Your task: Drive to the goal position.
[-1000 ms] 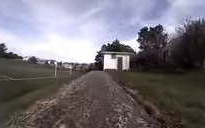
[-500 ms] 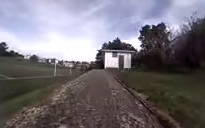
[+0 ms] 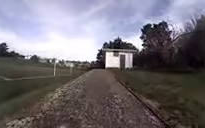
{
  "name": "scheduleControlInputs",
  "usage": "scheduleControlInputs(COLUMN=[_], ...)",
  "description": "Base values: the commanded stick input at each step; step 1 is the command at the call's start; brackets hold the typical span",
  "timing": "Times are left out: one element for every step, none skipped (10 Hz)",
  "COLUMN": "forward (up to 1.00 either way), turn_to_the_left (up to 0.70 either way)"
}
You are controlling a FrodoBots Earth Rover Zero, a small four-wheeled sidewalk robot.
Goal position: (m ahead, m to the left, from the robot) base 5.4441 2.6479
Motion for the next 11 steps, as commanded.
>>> scheduleControlInputs(forward=[0.85, 0.85, 0.85, 0.85, 0.85, 0.85, 0.85, 0.85, 0.85, 0.85, 0.85], turn_to_the_left=[0.00, 0.00, 0.00, -0.03, -0.34, -0.34, -0.34, -0.25, -0.05, 0.00, 0.00])
